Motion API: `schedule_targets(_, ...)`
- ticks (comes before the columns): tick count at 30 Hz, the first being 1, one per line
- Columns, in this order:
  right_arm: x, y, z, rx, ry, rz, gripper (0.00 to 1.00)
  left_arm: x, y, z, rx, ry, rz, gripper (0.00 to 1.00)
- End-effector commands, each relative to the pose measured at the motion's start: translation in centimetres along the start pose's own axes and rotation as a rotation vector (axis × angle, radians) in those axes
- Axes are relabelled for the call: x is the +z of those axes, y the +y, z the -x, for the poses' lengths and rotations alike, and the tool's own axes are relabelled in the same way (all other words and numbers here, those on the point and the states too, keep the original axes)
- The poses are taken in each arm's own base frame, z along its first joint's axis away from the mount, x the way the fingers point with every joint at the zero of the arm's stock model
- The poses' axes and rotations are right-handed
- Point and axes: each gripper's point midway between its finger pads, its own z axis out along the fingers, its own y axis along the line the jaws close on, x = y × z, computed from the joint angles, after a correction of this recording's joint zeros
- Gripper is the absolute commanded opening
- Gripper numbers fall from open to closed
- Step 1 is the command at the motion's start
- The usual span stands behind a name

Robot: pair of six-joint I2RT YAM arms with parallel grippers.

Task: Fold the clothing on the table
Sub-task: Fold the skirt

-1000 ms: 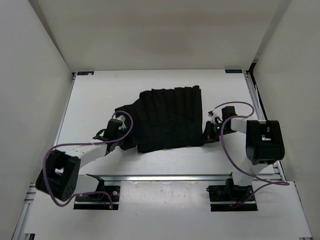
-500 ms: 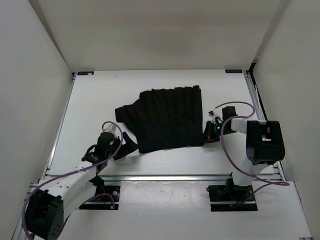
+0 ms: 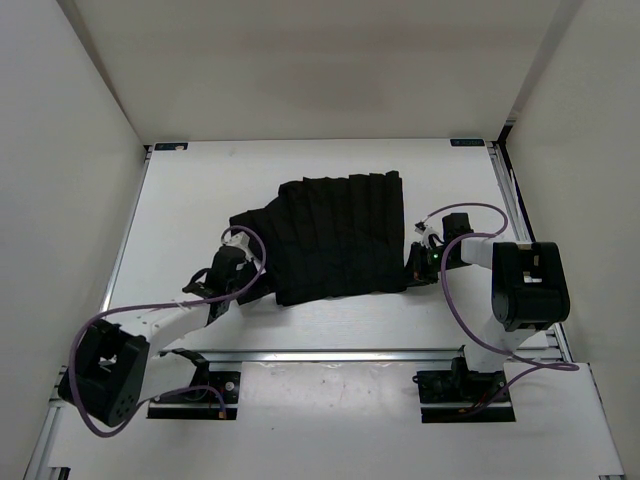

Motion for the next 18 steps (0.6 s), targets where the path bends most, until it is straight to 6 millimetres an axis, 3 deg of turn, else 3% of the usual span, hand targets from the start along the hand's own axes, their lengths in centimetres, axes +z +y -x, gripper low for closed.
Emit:
schedule_targets(1, 0.1, -1.1, -0.4, -0.017, 0.001, -0.062, 0.00, 0.2, -1.3, 0.3, 0.042, -0.008, -0.040, 0.99)
schedule_targets(5, 0.2, -1.3, -0.4, -0.009, -0.001, -0.062, 0.00, 0.6, -2.2, 0.1, 0.036, -0.001, -0.072, 0.99)
schedule_targets(9, 0.2, -1.4, -0.1, -0.005, -0.004, -0.067, 0.00, 1.3, -3.3, -0.3, 0.056, 0.030, -0.099, 0.82)
schedule_targets(12, 0.2, -1.4, -0.2, -0.004, -0.001, -0.070, 0.00, 1.8, -3.9, -0.7, 0.072, 0.059, -0.114, 0.58)
schedule_targets(14, 0.3, -1.3, -0.2, -0.002, 0.002, -0.071, 0.00, 1.9, -4.0, -1.2, 0.070, 0.086, -0.122, 0.23)
schedule_targets(16, 0.2, -1.6, -0.1, 0.002, -0.002, -0.076, 0.00, 1.9, -3.7, -1.4, 0.070, 0.097, -0.108, 0.00)
schedule_targets(18, -0.1, -1.8, 0.3, 0.008, -0.016, -0.084, 0.00, 1.7, -3.3, -1.4, 0.074, 0.100, -0.095, 0.00)
